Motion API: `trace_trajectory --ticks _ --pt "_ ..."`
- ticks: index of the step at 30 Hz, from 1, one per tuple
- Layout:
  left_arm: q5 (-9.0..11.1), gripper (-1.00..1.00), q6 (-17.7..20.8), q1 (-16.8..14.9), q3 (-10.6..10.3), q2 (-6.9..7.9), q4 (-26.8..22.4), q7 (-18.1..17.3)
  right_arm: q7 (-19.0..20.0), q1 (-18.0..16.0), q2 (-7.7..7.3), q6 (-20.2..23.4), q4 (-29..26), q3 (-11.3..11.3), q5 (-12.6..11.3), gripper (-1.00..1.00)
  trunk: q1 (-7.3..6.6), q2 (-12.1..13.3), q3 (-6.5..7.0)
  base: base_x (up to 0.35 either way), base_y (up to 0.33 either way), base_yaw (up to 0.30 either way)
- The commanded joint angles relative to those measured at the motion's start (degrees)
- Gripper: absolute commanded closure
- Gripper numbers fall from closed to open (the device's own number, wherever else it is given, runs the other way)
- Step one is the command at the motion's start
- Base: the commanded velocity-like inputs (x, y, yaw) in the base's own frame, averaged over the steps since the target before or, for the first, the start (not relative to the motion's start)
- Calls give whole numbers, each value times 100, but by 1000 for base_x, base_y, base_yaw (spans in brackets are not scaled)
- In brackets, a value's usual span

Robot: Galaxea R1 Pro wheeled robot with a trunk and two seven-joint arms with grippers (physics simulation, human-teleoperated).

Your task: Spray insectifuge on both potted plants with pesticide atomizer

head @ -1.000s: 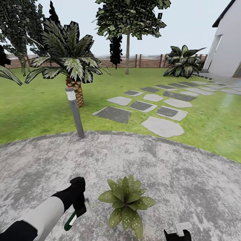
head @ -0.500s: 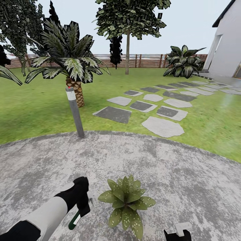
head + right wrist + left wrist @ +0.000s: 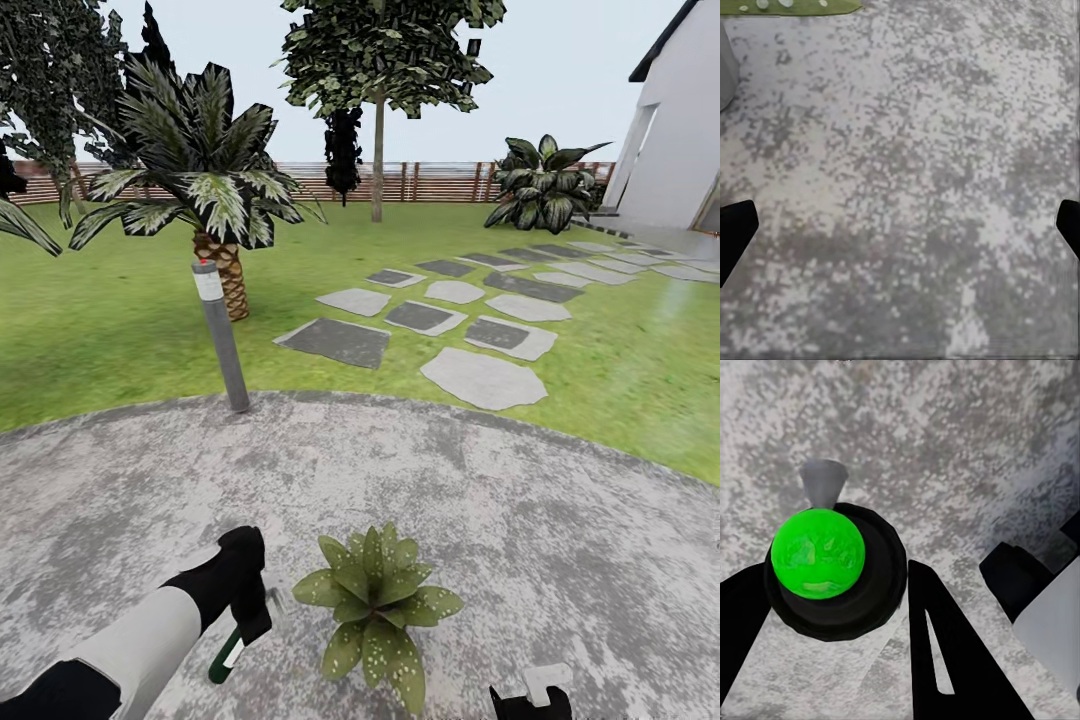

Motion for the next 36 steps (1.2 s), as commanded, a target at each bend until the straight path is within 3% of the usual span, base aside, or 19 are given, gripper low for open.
trace_trajectory --ticks 1,6,16,25,28,31,34,36 --pt "-35 100 34 -1 7 12 9 -46 30 -4 0 -20 5 -51 41 -100 -1 -2 -5 0 0 -242" --pt "-34 100 34 -1 22 33 33 -46 30 -4 2 -20 5 -51 41 -100 -1 -2 -5 3 144 -247" --pt "-103 100 66 -54 -19 -17 -28 -54 30 -4 3 -20 4 -51 41 -100 -1 -2 -5 23 102 -21" --pt "-113 100 94 -228 -39 -361 -48 -102 30 -4 9 -20 6 -51 46 -100 -1 -2 -5 0 0 0" --pt "-130 100 96 -235 -48 -374 -42 -98 30 -4 7 -20 8 -51 48 -100 -1 -2 -5 0 0 0" --pt "-274 100 100 -250 -47 -377 -39 -107 30 -4 9 -20 8 -51 49 -100 -1 -2 -5 0 0 0" --pt "-316 100 100 -288 -43 -384 -48 -257 30 -4 9 -20 8 -51 50 -100 -1 -2 -5 0 0 0" --pt "-329 100 97 -518 -47 -386 -143 -668 30 -4 9 -20 8 -51 50 -100 -1 -2 -5 0 0 0"
